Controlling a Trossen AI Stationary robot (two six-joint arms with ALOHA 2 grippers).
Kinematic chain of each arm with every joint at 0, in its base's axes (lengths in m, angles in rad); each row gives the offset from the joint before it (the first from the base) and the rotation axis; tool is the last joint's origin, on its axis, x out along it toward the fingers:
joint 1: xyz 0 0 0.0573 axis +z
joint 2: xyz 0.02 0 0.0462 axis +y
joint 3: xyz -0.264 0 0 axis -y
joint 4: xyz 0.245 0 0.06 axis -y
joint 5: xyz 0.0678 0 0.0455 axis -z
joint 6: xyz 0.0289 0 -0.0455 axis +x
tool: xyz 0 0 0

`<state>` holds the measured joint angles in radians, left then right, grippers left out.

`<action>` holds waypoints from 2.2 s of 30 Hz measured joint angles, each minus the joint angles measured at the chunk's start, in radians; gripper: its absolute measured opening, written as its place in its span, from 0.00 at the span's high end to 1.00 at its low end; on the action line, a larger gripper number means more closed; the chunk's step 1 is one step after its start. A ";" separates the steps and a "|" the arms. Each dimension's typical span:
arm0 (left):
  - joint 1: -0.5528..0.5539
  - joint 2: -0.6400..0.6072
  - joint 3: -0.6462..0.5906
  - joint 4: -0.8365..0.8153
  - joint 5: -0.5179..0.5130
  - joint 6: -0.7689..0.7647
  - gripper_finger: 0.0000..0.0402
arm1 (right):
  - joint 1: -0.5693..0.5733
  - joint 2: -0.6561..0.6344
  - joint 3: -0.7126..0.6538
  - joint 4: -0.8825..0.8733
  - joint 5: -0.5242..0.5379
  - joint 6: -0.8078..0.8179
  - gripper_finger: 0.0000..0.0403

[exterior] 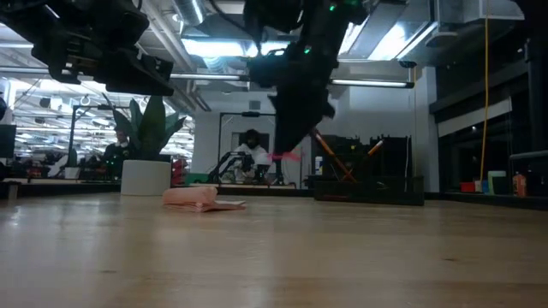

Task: Pick and place office supplies into organizer
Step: Put the pink eraser into the black desk organizer, then put the pink sticky note into the black desk organizer

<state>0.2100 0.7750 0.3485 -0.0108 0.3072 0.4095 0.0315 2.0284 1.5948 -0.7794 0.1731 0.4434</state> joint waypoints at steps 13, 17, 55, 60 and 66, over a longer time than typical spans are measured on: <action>0.000 0.000 0.000 0.000 0.000 -0.012 1.00 | -0.087 -0.136 0.002 -0.174 0.199 -0.059 0.87; 0.000 0.000 0.000 0.000 0.000 -0.032 1.00 | -0.144 -0.143 0.002 -0.250 0.255 -0.063 0.86; 0.000 0.000 0.000 -0.001 -0.001 -0.031 1.00 | -0.364 -0.128 -0.139 -0.124 0.279 -0.139 0.86; 0.000 0.000 0.000 0.000 -0.001 -0.031 1.00 | -0.382 -0.128 -0.202 -0.033 0.278 -0.147 0.86; 0.000 0.000 0.000 0.000 -0.001 -0.030 1.00 | -0.385 -0.127 -0.226 0.006 0.278 -0.163 0.86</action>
<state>0.2100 0.7750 0.3485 -0.0113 0.3065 0.3790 -0.3535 1.9011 1.3685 -0.7732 0.4510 0.2807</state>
